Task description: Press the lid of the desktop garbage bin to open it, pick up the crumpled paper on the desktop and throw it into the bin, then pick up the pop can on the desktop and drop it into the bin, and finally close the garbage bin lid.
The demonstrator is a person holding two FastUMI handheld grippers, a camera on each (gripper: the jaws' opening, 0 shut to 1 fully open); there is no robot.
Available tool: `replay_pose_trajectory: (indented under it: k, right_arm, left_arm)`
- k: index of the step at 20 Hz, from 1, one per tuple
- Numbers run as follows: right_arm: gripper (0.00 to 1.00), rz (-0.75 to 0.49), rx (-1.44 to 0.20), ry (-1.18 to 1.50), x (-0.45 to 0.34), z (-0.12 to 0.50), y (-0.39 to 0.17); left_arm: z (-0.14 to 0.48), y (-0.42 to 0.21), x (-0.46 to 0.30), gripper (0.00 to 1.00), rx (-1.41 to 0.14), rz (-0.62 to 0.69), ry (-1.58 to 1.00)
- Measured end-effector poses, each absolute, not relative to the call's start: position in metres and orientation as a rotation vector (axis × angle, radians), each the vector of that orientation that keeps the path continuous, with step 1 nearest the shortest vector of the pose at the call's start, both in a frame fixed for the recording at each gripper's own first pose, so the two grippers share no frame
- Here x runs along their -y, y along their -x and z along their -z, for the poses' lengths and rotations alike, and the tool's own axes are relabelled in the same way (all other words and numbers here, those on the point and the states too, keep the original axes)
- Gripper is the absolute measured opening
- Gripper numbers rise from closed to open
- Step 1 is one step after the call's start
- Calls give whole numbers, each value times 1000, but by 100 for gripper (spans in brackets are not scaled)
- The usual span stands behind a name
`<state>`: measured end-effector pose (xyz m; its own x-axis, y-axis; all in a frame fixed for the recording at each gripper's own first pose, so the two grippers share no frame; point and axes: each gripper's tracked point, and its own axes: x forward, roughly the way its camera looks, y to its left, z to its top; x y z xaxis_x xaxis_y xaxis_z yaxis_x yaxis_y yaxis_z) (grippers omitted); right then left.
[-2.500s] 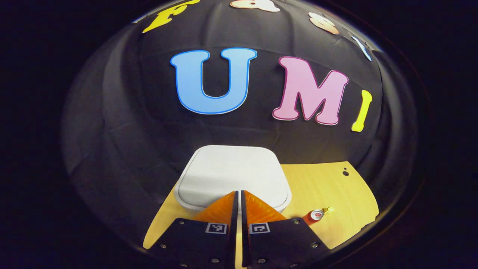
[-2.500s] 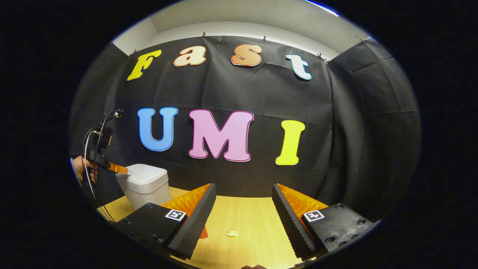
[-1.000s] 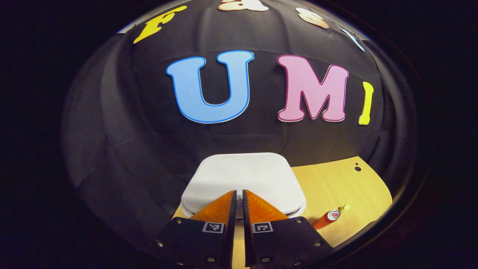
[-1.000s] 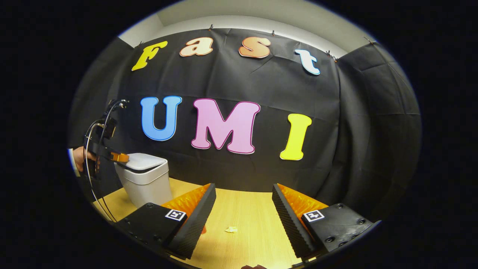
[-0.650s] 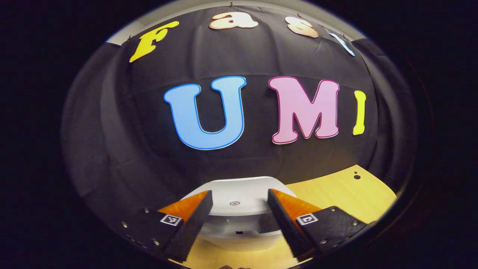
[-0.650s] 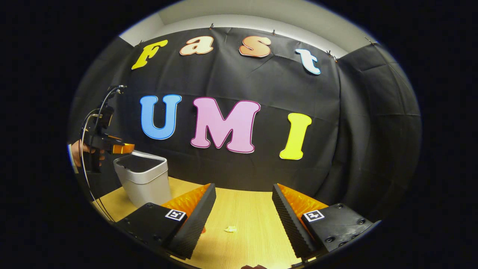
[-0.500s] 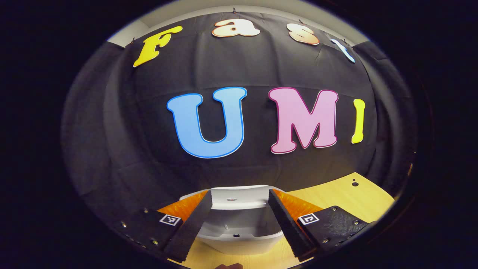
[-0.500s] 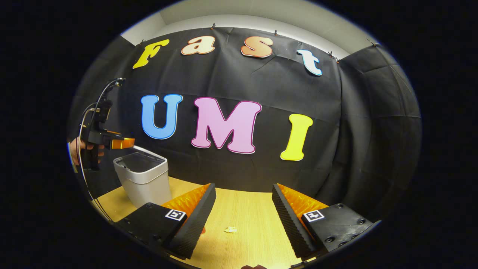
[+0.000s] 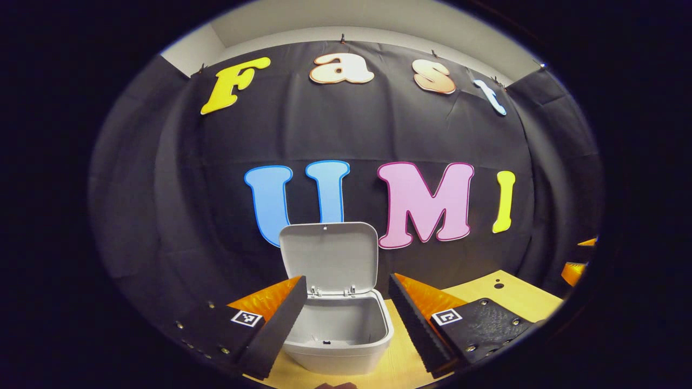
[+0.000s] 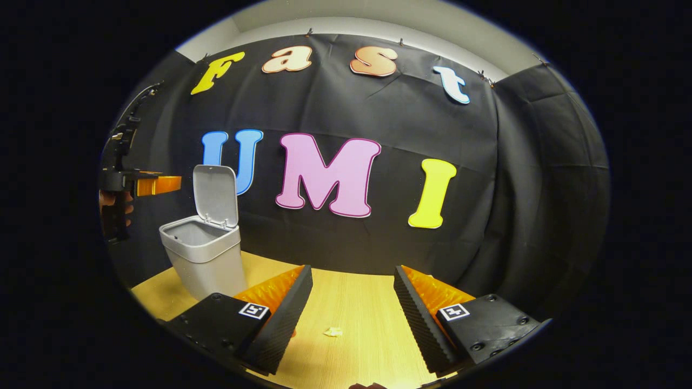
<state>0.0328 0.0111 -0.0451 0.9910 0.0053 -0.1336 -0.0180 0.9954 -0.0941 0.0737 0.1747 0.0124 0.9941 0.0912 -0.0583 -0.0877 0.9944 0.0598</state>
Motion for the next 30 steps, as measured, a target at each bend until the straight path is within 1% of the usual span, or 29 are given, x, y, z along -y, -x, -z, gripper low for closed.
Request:
replay_pose_trajectory:
  k: [6, 10, 13, 16, 20, 23, 26, 30]
  right_arm:
    - [98, -56, -212, 84, -15, 71, -65]
    - [98, -104, -346, 72, -18, 111, -92]
    - [98, -115, -454, 39, -19, 140, -113]
    - [98, -131, -573, 7, -20, 177, -130]
    - [98, -145, -750, 8, -19, 241, -159]
    - [98, -155, -943, -8, -15, 295, -167]
    - [99, -138, -1146, -55, -13, 342, -158]
    - [99, -152, -1248, -29, -9, 379, -160]
  left_arm:
    - [-24, -55, -167, 98, -24, -77, -39]
    - [-28, -44, -164, 98, -5, -67, -35]
    - [-25, -29, -170, 98, -13, -86, -19]
    - [-27, -9, -183, 98, -11, -140, -13]
    - [-32, 19, -190, 98, -9, -216, -27]
    - [-34, 46, -182, 98, -24, -273, -29]
    - [-29, 66, -176, 98, -54, -331, -25]
    - [-22, 89, -171, 98, -106, -417, -17]
